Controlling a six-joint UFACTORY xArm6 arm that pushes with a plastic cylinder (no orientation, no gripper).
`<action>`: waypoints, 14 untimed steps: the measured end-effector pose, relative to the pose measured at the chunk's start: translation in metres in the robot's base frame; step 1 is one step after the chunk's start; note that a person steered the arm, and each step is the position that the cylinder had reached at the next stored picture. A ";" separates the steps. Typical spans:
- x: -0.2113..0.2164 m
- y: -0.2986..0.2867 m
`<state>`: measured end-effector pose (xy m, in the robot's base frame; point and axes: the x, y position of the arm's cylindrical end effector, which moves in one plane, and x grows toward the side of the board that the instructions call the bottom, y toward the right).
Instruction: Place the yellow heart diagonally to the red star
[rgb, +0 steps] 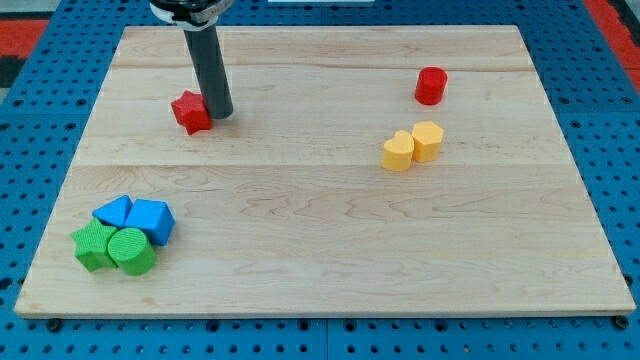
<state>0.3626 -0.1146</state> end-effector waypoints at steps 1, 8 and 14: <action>0.001 0.102; 0.002 0.191; 0.042 0.317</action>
<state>0.4049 0.2028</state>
